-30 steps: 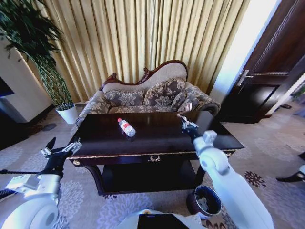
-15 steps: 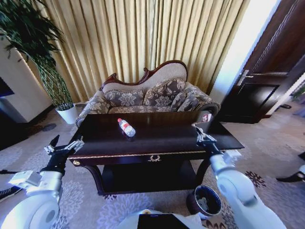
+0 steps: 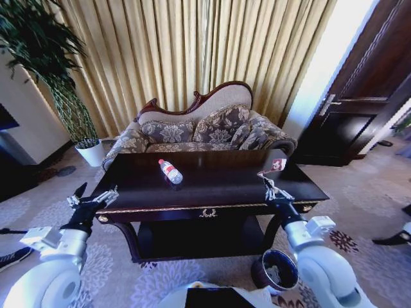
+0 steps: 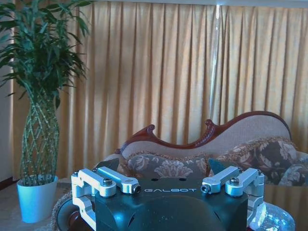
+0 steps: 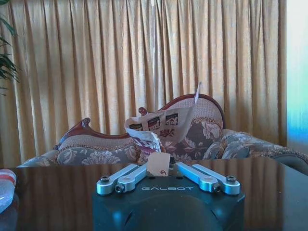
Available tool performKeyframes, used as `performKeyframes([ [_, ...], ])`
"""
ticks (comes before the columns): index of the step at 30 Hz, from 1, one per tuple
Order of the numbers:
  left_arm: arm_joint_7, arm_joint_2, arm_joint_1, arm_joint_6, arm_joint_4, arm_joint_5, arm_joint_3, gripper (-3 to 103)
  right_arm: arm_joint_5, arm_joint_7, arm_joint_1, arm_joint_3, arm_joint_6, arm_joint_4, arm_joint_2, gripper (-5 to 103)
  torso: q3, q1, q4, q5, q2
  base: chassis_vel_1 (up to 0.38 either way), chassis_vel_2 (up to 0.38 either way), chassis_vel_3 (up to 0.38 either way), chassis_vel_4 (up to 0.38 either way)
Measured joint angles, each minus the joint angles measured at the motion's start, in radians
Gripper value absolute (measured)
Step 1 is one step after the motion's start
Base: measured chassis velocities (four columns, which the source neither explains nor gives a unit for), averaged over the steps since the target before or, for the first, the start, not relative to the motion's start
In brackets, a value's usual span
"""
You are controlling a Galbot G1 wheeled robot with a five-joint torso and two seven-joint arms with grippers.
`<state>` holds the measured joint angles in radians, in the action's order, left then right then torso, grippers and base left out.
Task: Move to the front of the table and place the trash on the table into the trash bin.
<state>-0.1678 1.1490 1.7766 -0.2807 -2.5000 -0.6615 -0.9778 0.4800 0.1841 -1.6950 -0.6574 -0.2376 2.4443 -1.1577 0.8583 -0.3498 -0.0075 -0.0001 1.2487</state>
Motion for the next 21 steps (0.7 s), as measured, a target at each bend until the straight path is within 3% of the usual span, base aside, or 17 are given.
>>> performKeyframes([
  [11,0.023,0.001,0.006,0.003,0.000,0.027,-0.003,100,-0.034,-0.001,0.068,0.077,-0.002,-0.051,-0.027,0,0.000,0.000,0.0000,0.0001,0.000,0.000,0.000,0.000,0.000],
  [21,0.012,0.005,0.007,0.003,0.000,0.026,-0.003,100,-0.021,-0.005,0.133,0.101,-0.026,-0.086,-0.009,0,0.000,0.000,0.0001,0.0001,0.000,0.039,-0.039,-0.032,0.033],
])
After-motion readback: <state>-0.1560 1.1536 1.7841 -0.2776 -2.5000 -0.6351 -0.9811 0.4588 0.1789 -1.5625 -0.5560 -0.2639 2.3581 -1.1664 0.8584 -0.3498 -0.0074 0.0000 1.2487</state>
